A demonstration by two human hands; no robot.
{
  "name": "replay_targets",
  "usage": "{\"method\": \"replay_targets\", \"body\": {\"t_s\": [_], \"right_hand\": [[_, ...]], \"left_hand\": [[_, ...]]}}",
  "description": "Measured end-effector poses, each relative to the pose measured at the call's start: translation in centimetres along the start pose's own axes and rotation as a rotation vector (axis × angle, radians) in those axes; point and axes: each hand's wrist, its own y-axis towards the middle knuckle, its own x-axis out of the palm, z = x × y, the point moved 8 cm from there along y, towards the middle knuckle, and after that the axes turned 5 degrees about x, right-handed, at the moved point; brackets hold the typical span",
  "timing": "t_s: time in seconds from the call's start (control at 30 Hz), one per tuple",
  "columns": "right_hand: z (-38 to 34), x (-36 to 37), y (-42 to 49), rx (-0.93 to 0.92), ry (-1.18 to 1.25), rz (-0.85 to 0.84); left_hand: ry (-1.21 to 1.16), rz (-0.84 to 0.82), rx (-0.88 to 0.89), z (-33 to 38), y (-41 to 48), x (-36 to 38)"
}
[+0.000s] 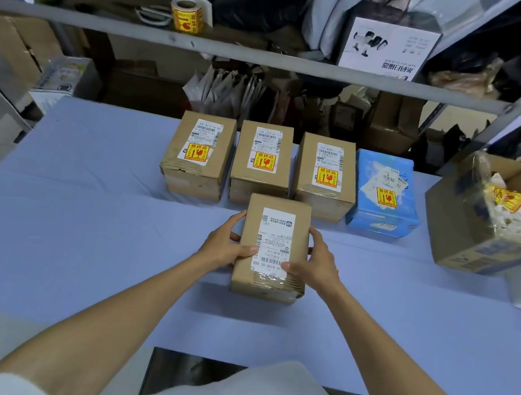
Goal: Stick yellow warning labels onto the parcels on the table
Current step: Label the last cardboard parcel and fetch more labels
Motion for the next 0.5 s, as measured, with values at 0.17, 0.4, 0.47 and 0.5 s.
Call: {"method": "replay_targets", "body": {"t_s": [0.17,0.4,0.47,0.5], "right_hand": [[-0.1,0.1,0.3,-0.027,-0.038,0.007],[0.2,0.2,0.5,-0.02,-0.037,0.01],[0.3,0.0,0.5,-0.02,-0.034,0.023],[0.4,0.0,0.6,-0.018,-0.022,0.026]], "left_hand": [[0.054,0.046,0.047,0.0,1.3,-0.5],[0.103,0.177,0.062,0.5,2.5,-0.3],[0.127,0.174,0.062,0.4,2.7,-0.3],[0.136,0.172,0.063,0.4,2.7,-0.3]]}}
